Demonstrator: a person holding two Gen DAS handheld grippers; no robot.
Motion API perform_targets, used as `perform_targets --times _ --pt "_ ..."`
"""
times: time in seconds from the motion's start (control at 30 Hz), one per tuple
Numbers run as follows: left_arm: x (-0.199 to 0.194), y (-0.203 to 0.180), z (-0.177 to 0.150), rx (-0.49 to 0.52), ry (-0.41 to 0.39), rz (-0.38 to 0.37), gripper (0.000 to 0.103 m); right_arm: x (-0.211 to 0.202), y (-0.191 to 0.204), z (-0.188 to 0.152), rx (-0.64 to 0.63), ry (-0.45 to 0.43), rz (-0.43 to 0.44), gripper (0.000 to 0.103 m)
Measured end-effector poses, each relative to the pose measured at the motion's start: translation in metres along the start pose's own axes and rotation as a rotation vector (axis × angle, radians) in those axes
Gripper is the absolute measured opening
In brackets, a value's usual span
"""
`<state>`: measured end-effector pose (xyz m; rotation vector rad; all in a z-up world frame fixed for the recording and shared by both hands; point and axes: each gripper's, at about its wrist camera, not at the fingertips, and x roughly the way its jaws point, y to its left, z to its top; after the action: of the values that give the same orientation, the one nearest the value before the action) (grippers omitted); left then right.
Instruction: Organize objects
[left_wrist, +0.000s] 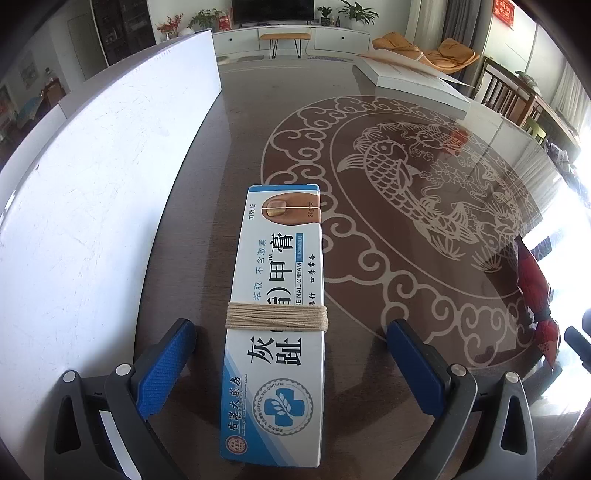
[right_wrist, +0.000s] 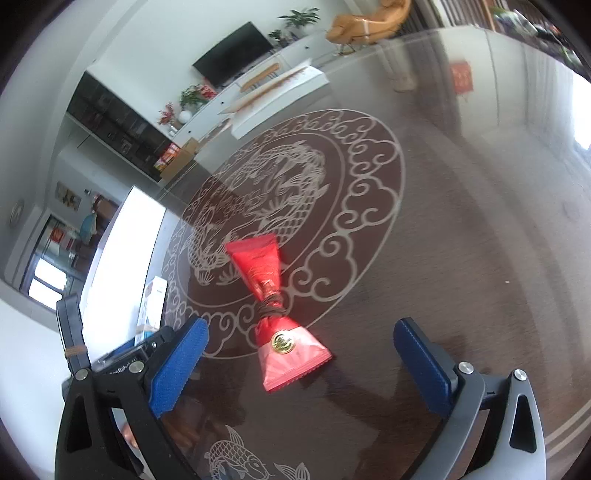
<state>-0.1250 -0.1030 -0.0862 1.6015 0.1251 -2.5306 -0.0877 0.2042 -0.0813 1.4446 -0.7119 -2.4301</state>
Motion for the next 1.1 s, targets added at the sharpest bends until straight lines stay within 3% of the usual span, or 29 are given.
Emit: perform_targets --times 0.1,0.23,0.37,0.43,0.47,0.5,0.53,0.57,0.63,0.87,1.1 --pt "0.003 -0.002 0.006 0.032 0.035 -0.014 0.103 -0.003 0.014 0.018 -0.105 0.059 -0.077 0.097" --pt "0.0 -0.003 0.005 0.074 0.07 -0.033 0.103 0.013 0.054 0.018 -0.276 0.154 -0.138 0.097" --pt "-0.003 -0.004 0.001 0.069 0.045 -0.035 0.103 0.045 0.089 0.012 -0.449 0.19 -0.22 0.097" --pt "-0.006 -0.006 -0.004 0.067 0.01 -0.03 0.1 0.062 0.091 0.012 -0.472 0.21 -0.26 0.094" --pt "-0.01 -0.006 -0.008 0.07 -0.018 -0.031 0.094 0.066 0.09 0.011 -0.469 0.218 -0.268 0.08" --pt "-0.015 -0.007 -0.012 0.078 -0.054 -0.035 0.074 0.068 0.088 0.01 -0.468 0.227 -0.272 0.073" --pt "-0.021 -0.008 -0.017 0.088 -0.084 -0.032 0.05 0.063 0.088 0.008 -0.496 0.197 -0.306 0.044" --pt "-0.025 -0.008 -0.021 0.095 -0.099 -0.032 0.044 0.059 0.088 0.006 -0.511 0.193 -0.331 0.019" --pt "-0.031 -0.01 -0.028 0.102 -0.101 -0.041 0.042 0.046 0.082 0.004 -0.467 0.191 -0.301 0.018" --pt "-0.078 -0.005 -0.049 0.056 -0.173 -0.183 0.042 -0.012 0.084 0.0 -0.391 0.113 -0.2 0.017" --pt "-0.148 0.026 -0.048 -0.03 -0.288 -0.274 0.042 -0.034 0.159 -0.008 -0.481 0.078 -0.09 0.017"
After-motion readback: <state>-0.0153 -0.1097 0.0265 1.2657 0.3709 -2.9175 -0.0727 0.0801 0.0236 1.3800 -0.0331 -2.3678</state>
